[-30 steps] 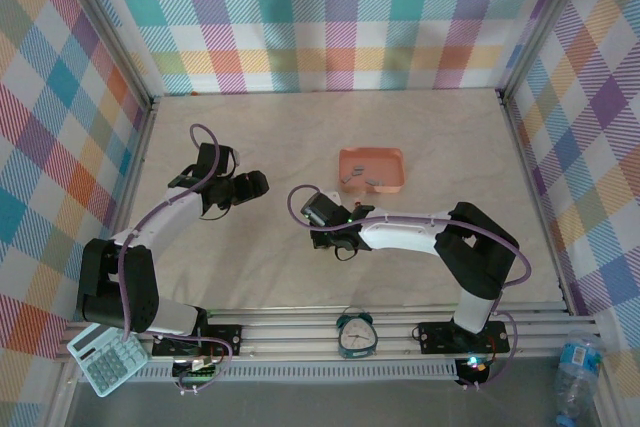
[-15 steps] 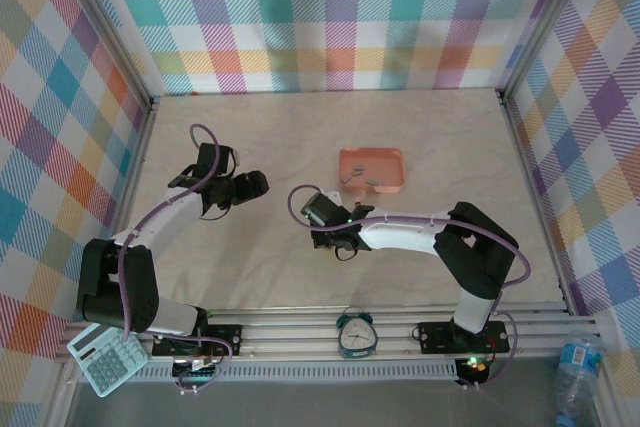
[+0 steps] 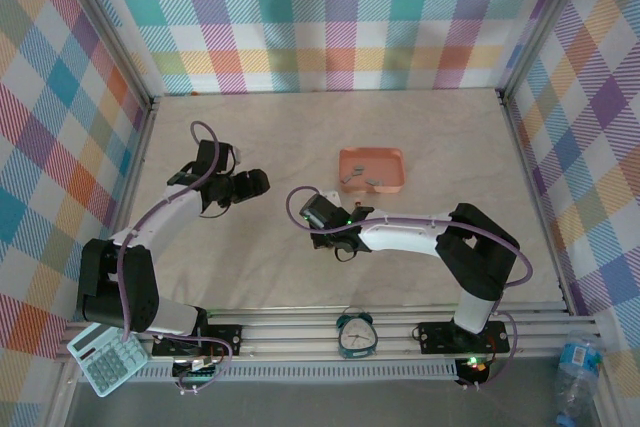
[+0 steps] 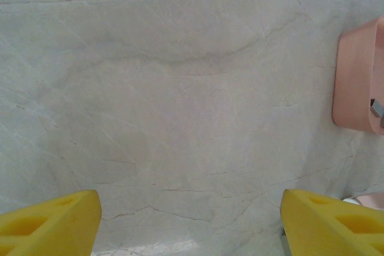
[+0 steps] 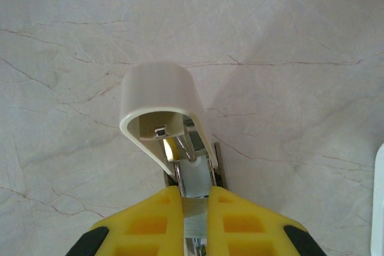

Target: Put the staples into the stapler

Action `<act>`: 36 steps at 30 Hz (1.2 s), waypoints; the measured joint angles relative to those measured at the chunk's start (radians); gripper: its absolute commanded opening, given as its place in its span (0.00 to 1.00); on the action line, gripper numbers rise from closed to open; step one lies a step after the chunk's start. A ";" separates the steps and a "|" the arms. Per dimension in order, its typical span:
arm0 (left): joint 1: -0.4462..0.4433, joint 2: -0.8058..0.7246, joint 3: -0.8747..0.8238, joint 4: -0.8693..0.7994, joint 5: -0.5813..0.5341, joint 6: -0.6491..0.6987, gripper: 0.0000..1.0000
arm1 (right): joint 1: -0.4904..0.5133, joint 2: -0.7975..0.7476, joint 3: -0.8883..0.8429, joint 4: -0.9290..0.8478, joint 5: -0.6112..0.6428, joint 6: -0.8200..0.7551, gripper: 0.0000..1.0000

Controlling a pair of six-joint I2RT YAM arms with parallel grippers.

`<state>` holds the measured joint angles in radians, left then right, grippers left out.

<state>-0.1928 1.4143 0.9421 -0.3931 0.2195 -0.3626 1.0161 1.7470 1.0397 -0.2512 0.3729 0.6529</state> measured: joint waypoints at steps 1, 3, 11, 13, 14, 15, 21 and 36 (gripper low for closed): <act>0.000 0.001 0.003 -0.001 0.001 0.001 0.78 | 0.000 -0.003 -0.002 0.000 0.002 -0.005 0.11; 0.000 0.003 0.005 -0.001 0.005 0.008 0.78 | 0.000 -0.010 -0.010 0.001 0.006 -0.017 0.11; 0.000 0.005 0.005 -0.002 0.008 0.015 0.78 | 0.000 -0.022 -0.029 0.016 0.012 -0.067 0.11; 0.000 0.005 0.005 -0.002 0.008 0.015 0.78 | 0.000 -0.022 -0.033 0.020 0.012 -0.071 0.11; 0.000 0.005 0.005 -0.002 0.008 0.015 0.78 | 0.000 -0.022 -0.034 0.023 0.012 -0.073 0.11; 0.000 0.006 0.005 -0.002 0.008 0.015 0.78 | 0.000 -0.022 -0.034 0.025 0.011 -0.076 0.11; 0.000 0.006 0.005 -0.002 0.008 0.015 0.78 | 0.000 -0.022 -0.035 0.034 0.006 -0.093 0.11; 0.000 0.017 0.005 -0.001 0.021 0.015 0.78 | 0.005 -0.022 -0.035 0.035 0.005 -0.093 0.11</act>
<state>-0.1928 1.4315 0.9474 -0.3943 0.2405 -0.3477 1.0206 1.7252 1.0050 -0.2157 0.3779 0.5594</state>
